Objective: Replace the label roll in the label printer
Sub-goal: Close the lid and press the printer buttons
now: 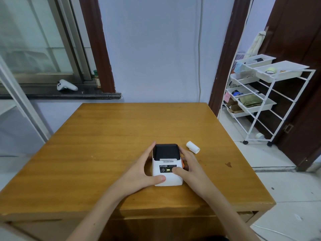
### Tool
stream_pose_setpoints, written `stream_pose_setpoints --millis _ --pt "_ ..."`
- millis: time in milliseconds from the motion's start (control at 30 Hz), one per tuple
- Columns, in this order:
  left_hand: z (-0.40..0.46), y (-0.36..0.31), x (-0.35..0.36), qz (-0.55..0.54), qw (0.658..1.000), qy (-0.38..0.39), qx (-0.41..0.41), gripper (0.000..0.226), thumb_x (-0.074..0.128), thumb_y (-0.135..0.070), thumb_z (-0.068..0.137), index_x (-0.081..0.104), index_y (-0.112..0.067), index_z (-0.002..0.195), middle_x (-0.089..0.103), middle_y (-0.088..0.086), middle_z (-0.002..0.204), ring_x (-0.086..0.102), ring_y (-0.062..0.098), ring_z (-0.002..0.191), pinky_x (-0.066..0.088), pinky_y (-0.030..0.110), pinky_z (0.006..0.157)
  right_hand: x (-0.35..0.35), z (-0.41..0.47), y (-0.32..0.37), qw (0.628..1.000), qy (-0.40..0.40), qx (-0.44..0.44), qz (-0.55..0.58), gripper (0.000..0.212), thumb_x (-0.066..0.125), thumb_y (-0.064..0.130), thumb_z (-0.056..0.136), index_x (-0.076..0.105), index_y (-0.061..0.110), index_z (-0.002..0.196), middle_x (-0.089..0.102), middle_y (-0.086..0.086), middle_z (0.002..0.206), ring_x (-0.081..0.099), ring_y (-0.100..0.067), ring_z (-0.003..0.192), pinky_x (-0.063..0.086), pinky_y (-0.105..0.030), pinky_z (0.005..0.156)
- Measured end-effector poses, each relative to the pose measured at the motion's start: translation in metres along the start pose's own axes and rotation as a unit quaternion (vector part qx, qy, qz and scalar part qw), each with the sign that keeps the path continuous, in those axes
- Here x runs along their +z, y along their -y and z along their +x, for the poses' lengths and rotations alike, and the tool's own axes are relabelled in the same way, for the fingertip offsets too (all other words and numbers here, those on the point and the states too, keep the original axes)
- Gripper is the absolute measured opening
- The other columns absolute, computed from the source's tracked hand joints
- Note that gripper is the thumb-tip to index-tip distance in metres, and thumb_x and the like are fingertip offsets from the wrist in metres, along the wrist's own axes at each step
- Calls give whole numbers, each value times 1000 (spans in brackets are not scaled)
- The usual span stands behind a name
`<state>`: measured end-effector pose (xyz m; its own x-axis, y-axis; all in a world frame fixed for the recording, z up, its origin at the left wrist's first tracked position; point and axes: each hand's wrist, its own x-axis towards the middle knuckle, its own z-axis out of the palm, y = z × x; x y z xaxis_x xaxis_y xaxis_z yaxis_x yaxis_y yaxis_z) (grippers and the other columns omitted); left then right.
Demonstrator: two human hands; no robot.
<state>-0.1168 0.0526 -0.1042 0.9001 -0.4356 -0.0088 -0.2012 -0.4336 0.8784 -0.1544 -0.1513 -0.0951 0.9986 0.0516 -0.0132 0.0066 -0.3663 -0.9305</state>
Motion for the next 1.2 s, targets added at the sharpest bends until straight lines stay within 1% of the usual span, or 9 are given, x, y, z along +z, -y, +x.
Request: stream_pose_setpoints --millis 167,300,467,567,733,800,967,1067,1200 --pt "0 -2 0 4 1000 2 1 110 79 -55 65 10 -53 151 37 -29 148 34 -5 137 30 30 116 0 -1 1 1000 0 3 1 57 60 40 73 33 71 113 44 34 124 49 13 111 45 -35 104" --pt "0 0 0 3 1000 3 1 109 80 -51 67 10 -52 151 37 -31 145 34 -8 136 30 26 114 0 -1 2 1000 0 1 0 60 60 44 70 31 70 116 44 33 126 50 9 114 45 -39 105" --pt "1 0 0 0 1000 5 1 109 81 -49 68 11 -51 151 37 -32 145 34 -9 136 29 28 115 1 0 1 1000 2 -1 2 60 59 47 68 33 68 117 44 32 126 49 8 114 45 -39 105" --pt "1 0 0 4 1000 3 1 110 80 -51 67 10 -51 151 39 -27 147 34 -7 137 29 30 116 0 -1 1 1000 3 1 1 66 59 46 69 30 62 126 45 31 127 50 6 114 45 -40 104" --pt "1 1 0 5 1000 1 1 110 81 -52 66 11 -52 151 38 -28 147 35 -6 137 30 33 118 0 0 0 1000 2 3 -5 80 58 49 67 33 47 143 45 27 129 50 2 118 44 -42 105" --pt "1 0 1 6 1000 2 3 110 81 -51 67 11 -51 151 38 -30 146 35 -7 137 30 31 117 0 0 -1 1000 1 1 -2 77 58 49 67 34 50 140 45 27 129 50 3 117 44 -42 105" --pt "0 -2 0 8 1000 4 5 111 80 -54 67 9 -51 152 36 -31 146 34 -5 137 32 33 116 1 0 0 1000 1 -6 3 61 59 45 69 32 68 119 45 31 125 51 7 112 45 -38 104" --pt "0 -2 0 5 1000 3 4 111 80 -54 67 9 -52 151 35 -32 146 33 -5 138 31 34 117 0 0 0 1000 3 -10 5 60 59 45 69 32 70 117 45 31 125 51 7 112 45 -38 103" --pt "0 -3 0 7 1000 5 3 110 80 -56 66 8 -53 150 35 -26 150 33 -2 139 31 35 117 0 1 -1 1000 2 -12 8 62 59 46 68 32 67 120 45 30 126 51 6 113 45 -38 103"
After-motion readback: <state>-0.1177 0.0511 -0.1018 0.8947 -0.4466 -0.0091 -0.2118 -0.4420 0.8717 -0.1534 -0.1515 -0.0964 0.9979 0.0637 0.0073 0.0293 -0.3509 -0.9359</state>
